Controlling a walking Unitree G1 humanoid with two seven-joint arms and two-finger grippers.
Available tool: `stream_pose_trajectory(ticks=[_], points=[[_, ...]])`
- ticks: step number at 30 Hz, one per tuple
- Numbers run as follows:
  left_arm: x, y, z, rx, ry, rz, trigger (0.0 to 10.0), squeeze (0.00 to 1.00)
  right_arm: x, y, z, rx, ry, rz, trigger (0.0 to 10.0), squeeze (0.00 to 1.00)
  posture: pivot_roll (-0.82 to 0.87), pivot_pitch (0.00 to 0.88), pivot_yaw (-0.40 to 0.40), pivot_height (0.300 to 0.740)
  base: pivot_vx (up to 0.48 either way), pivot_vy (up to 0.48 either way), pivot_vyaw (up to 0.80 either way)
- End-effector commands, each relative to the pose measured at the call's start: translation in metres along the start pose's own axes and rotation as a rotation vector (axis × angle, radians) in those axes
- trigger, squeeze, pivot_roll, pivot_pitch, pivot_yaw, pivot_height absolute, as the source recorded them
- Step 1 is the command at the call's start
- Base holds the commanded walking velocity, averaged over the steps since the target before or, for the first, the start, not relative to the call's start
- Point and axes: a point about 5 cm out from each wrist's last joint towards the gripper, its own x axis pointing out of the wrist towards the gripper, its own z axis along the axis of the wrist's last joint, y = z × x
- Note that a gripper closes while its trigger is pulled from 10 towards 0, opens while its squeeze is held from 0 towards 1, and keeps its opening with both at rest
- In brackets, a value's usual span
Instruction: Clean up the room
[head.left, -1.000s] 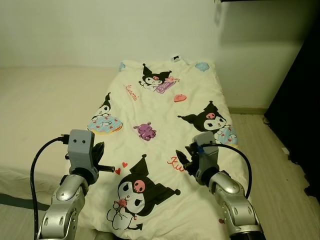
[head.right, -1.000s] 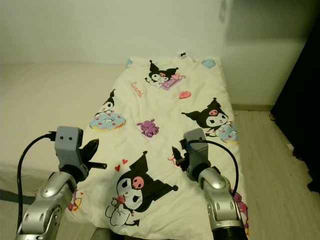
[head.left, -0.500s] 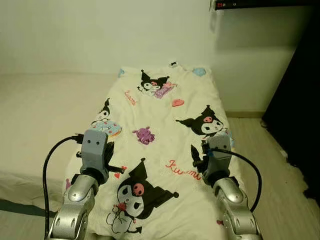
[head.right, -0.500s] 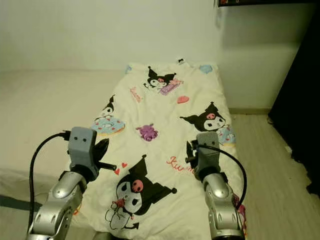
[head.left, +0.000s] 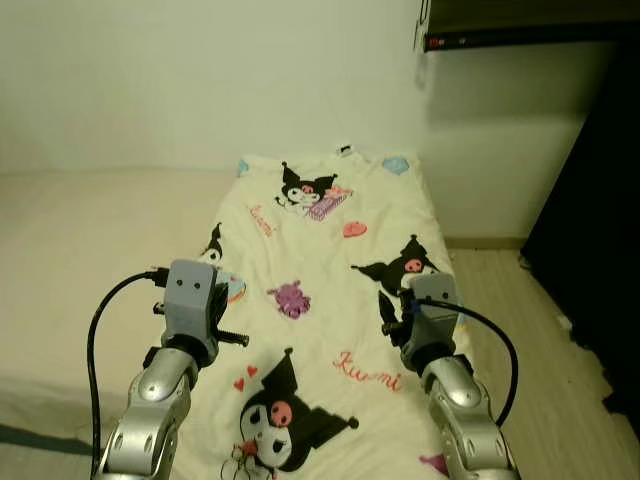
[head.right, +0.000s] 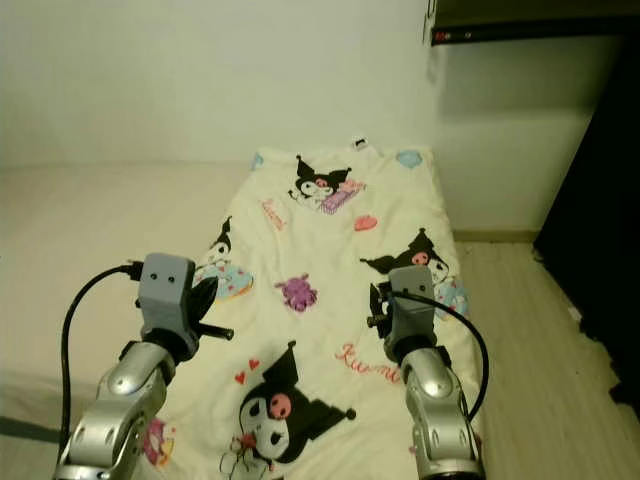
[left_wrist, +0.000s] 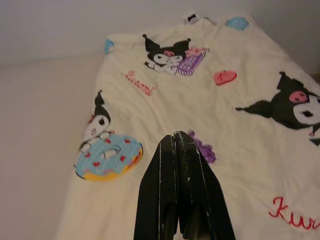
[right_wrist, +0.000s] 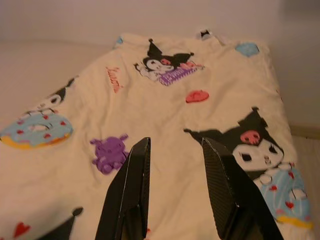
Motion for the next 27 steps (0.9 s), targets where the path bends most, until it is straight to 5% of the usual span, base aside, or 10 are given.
stream_pose_trajectory(ticks=[1, 27], points=[[-0.003, 0.006, -0.003, 0.014, 0.009, 0.024, 10.0, 0.00, 0.000, 0.006, 0.002, 0.015, -0.011, 0.015, 10.0, 0.00, -0.10, 0.061, 0.050, 0.702, 0.000, 0.000, 0.00], [-0.009, 0.019, -0.008, -0.012, 0.021, 0.120, 10.0, 0.00, 0.006, 0.016, 0.007, 0.055, -0.009, 0.072, 10.0, 0.00, -0.09, 0.043, 0.038, 0.740, 0.000, 0.000, 0.00]])
